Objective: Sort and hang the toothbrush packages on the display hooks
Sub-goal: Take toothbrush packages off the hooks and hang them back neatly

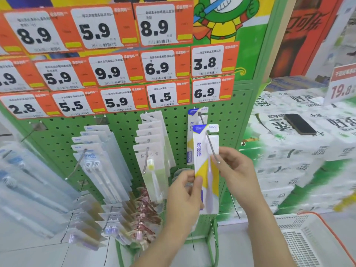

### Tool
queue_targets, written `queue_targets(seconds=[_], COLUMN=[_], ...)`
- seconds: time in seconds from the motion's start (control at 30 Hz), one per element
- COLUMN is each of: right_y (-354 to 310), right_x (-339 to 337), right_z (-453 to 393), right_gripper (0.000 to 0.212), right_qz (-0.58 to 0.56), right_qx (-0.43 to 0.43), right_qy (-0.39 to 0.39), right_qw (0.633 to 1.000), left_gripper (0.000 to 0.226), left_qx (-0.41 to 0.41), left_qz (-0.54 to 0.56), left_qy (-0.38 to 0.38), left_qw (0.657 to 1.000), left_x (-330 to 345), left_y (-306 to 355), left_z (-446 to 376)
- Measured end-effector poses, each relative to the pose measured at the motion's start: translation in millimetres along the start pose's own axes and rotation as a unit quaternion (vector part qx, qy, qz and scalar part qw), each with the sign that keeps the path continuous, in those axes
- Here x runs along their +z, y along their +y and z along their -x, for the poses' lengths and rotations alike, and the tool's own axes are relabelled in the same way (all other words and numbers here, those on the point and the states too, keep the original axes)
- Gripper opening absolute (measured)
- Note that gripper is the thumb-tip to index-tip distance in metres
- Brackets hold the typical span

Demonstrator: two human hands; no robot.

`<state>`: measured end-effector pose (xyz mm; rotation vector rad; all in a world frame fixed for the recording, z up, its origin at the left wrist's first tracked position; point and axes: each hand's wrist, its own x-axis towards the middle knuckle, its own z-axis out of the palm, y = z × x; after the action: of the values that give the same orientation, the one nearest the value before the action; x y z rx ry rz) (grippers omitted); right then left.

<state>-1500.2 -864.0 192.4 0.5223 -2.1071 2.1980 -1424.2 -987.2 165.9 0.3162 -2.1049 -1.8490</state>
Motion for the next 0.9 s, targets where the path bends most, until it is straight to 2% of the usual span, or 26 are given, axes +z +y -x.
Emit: queue_targets(seconds=[0.13,0.2,0.3,0.37,0.5,0.63,0.7,0.77,0.9], right_y=[-11,-15,-23,-26,-34,-38,-35,-31,-11], right_x=[-3,-6,-10,-10,-12,-13,-12,-10,4], right_z=[17,26,39,46,62,79,88,98,118], right_gripper=[0.007,0.015,0.018,0.018,0.02,0.014,0.025,0.038,0.026], right_qz=[-0.042,-0.066,-0.1,-0.113,-0.126,-0.134,-0.153,-0.16,-0.127], right_qx=[-0.002,0.006,0.041,0.053,0.051,0.042,0.045,0.05,0.106], right_qy=[0.0,0.007,0.008,0.01,0.028,0.03,0.029,0.026,0.022], right_qw=[0.999,0.998,0.994,0.992,0.99,0.99,0.987,0.986,0.986], left_gripper=[0.006,0.003,0.022,0.026,0.018,0.015,0.009,0.006,0.01], left_qx=[0.003,0.006,0.019,0.032,0.067,0.102,0.107,0.088,0.0], left_qz=[0.026,0.052,0.073,0.075,0.064,0.048,0.039,0.04,0.048], left_qy=[-0.01,-0.025,-0.046,-0.058,-0.084,-0.118,-0.154,-0.181,-0.214], left_qw=[1.0,0.998,0.996,0.995,0.992,0.987,0.981,0.979,0.976], left_x=[-3,-5,-8,-11,-16,-24,-32,-42,-69], left_y=[3,6,13,18,21,20,17,11,-12], left_z=[19,32,49,55,64,73,78,82,90])
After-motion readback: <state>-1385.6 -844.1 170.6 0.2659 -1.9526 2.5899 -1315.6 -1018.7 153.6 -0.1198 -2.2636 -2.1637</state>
